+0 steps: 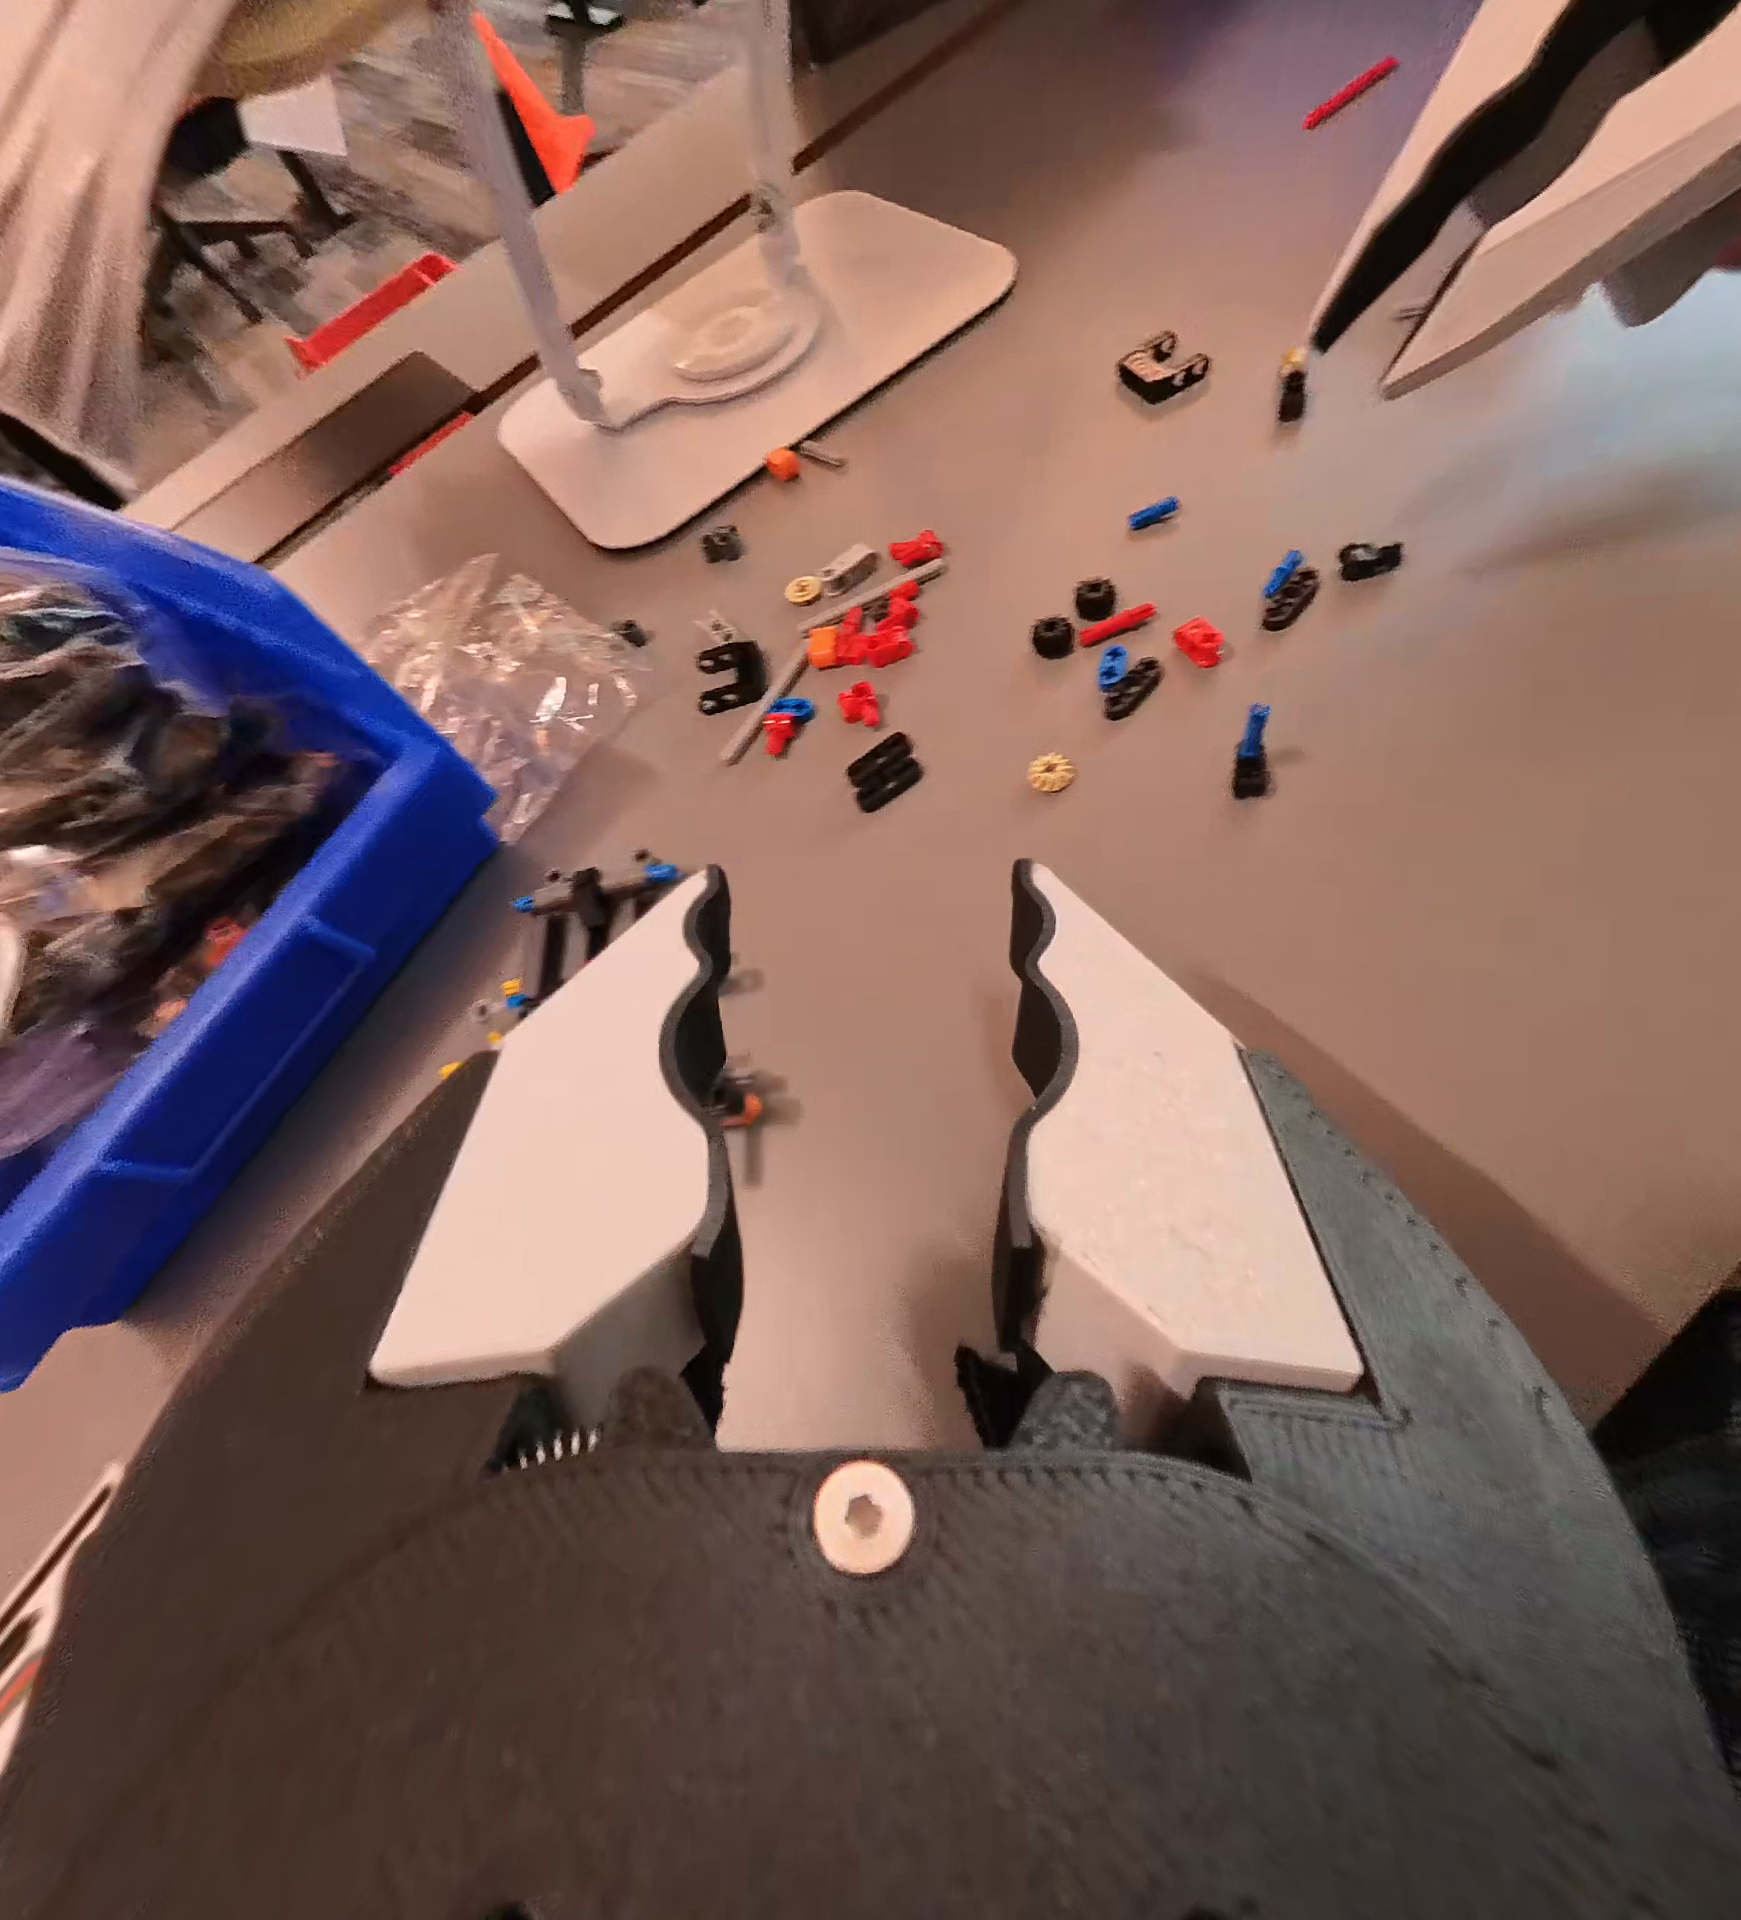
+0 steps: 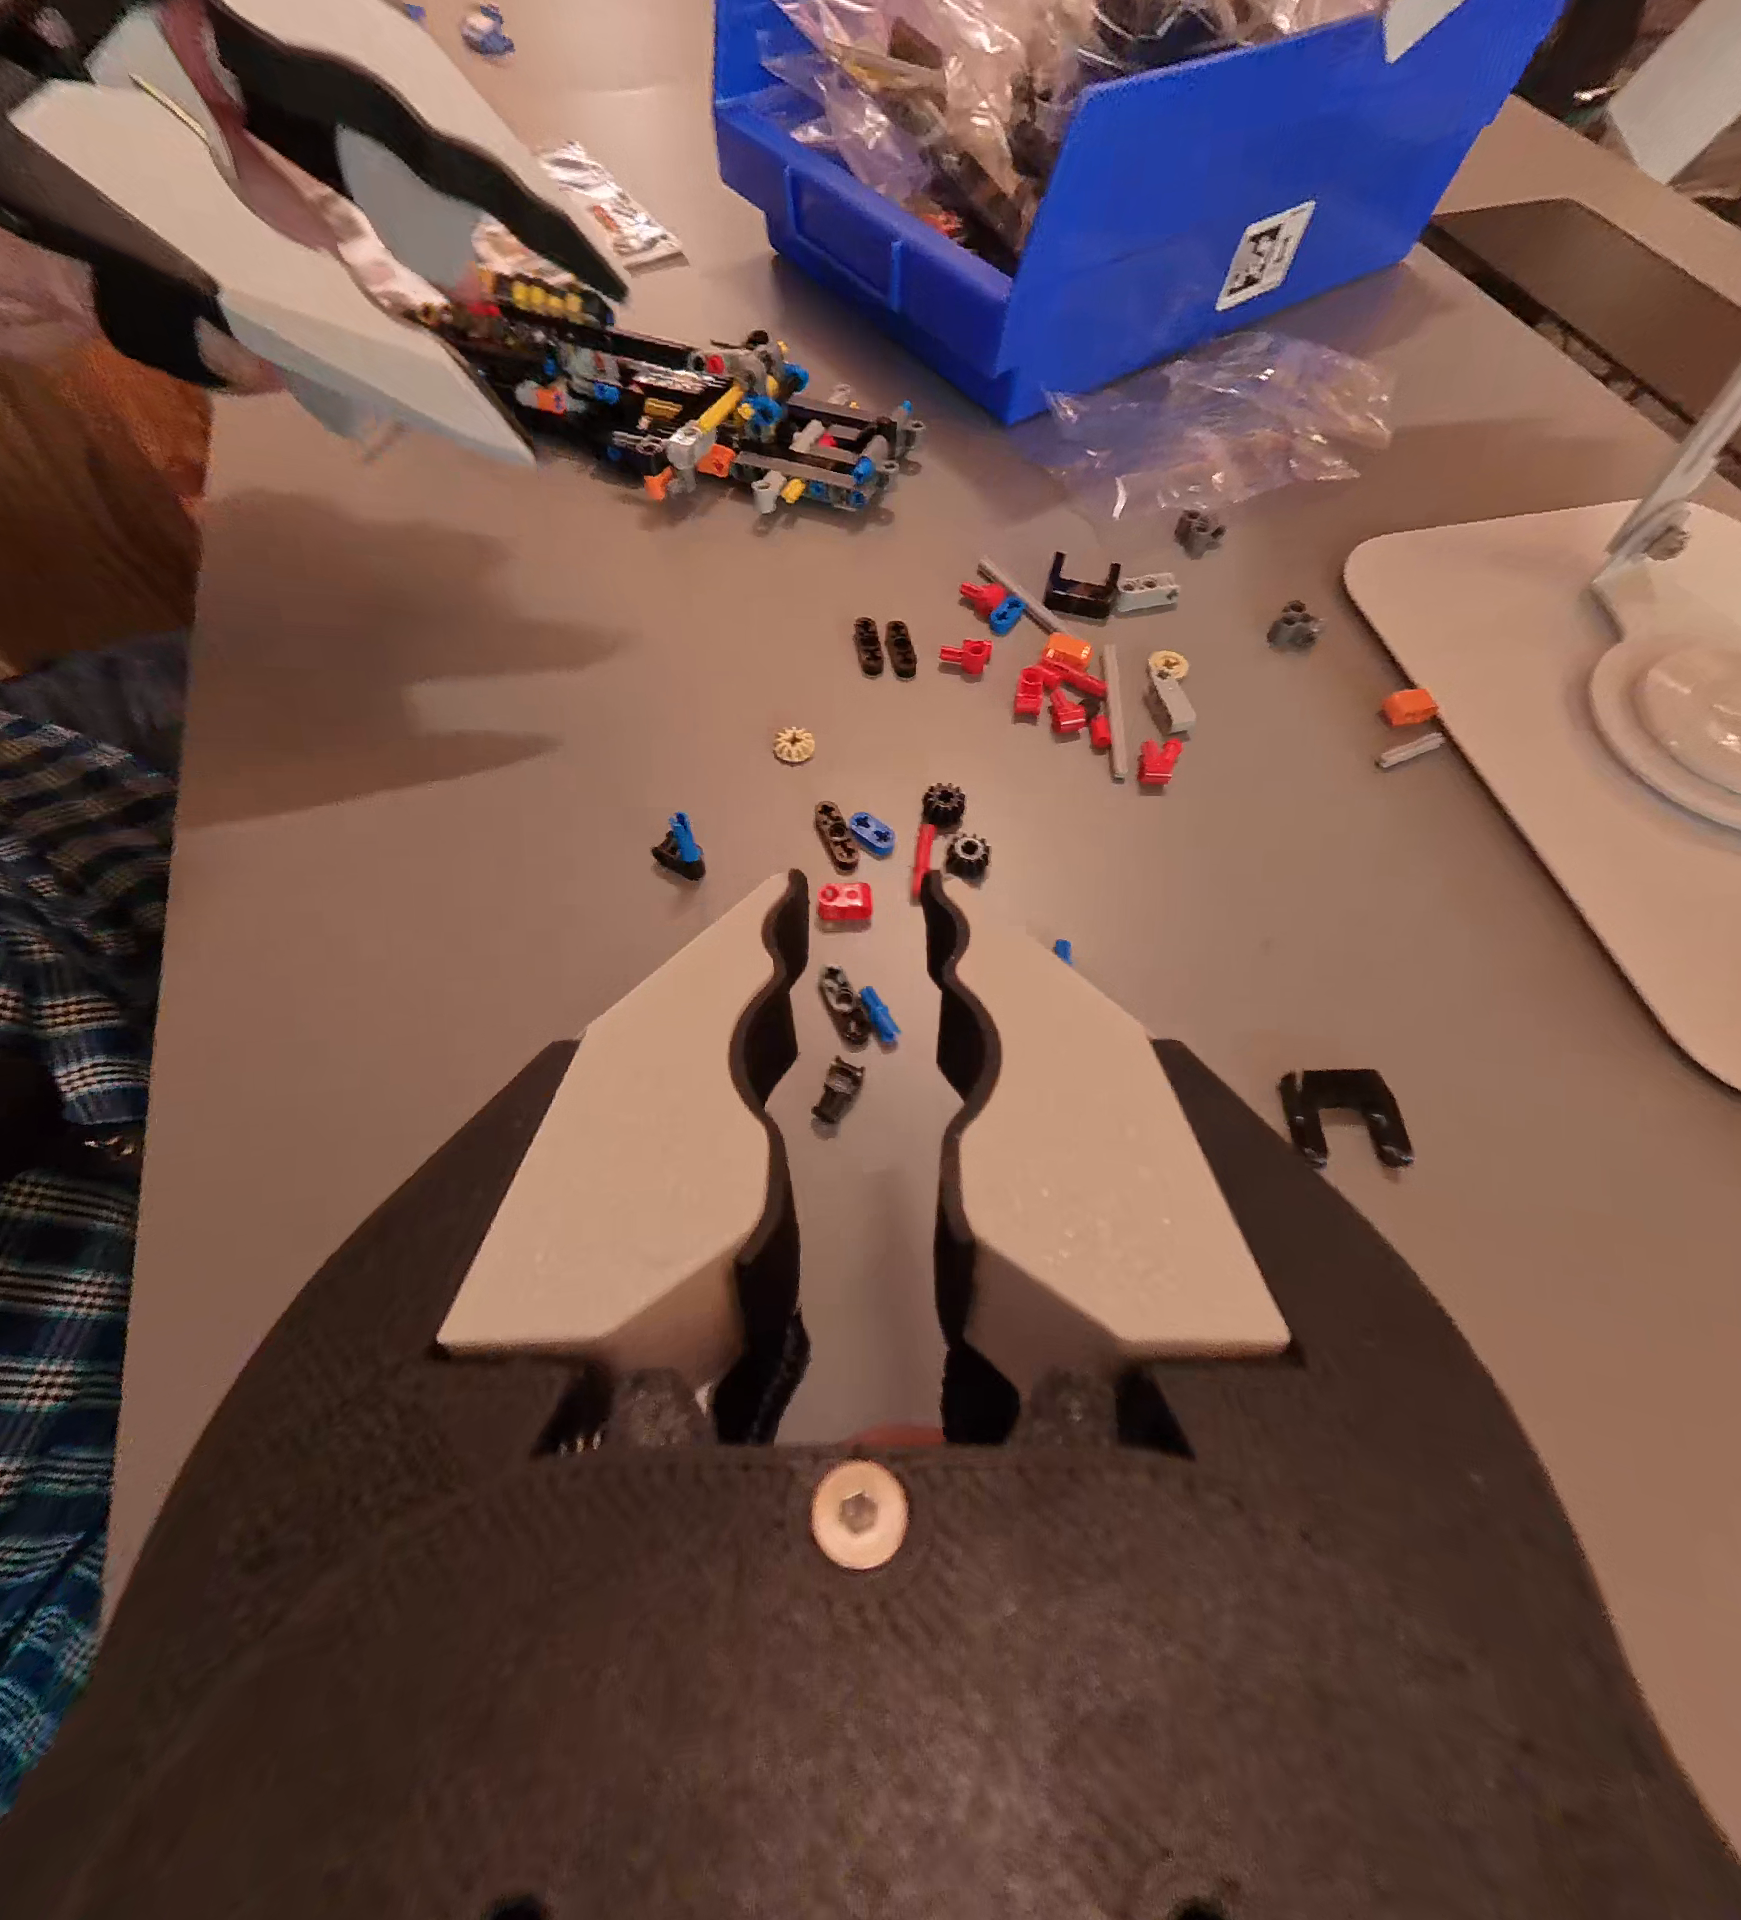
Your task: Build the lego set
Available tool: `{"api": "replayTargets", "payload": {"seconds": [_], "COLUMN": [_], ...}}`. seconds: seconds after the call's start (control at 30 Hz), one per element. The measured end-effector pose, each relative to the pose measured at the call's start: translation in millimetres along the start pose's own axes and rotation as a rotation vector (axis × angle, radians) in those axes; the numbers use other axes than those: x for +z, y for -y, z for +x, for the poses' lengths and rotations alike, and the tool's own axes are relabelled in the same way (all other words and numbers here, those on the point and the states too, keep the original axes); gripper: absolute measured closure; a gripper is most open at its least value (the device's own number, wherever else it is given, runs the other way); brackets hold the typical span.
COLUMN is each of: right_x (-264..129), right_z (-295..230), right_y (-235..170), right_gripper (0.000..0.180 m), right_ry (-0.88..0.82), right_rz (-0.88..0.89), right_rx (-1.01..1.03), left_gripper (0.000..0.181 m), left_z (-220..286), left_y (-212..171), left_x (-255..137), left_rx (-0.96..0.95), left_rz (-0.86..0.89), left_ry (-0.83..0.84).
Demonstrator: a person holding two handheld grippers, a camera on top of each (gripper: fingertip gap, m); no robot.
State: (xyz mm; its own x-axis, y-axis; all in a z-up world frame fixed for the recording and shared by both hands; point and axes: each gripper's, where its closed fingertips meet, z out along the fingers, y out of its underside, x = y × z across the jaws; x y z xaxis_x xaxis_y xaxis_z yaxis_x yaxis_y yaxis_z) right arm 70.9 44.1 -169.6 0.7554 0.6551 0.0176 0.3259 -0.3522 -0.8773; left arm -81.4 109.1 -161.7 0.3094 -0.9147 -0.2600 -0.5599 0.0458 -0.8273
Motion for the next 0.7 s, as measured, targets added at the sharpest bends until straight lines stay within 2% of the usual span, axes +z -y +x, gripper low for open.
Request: {"api": "replayTargets", "payload": {"seconds": [0.2, 0.43, 0.53, 0.7], "right_x": [-9, -15, -11, 6], "right_z": [26, 49, 34, -10], "right_y": [-10, -20, -15, -12], "right_gripper": [0.155, 0.150, 0.150, 0.151], "right_ry": [-0.109, -0.151, -0.100, 0.010], "right_rz": [-0.045, -0.117, -0.129, -0.115], "right_rx": [-0.009, -0.035, -0.057, -0.102], "left_gripper": [0.124, 0.122, 0.120, 0.099], "left_z": [-25, -27, -40, -68], "left_y": [-4, -8, -11, -40], "left_x": [-12, -7, -18, -38], "left_rx": [0.006, 0.073, 0.077, 0.056], "left_rz": [-0.021, -0.074, -0.112, -0.263], "left_ry": [0.064, 0.085, 0.103, 0.100]}}
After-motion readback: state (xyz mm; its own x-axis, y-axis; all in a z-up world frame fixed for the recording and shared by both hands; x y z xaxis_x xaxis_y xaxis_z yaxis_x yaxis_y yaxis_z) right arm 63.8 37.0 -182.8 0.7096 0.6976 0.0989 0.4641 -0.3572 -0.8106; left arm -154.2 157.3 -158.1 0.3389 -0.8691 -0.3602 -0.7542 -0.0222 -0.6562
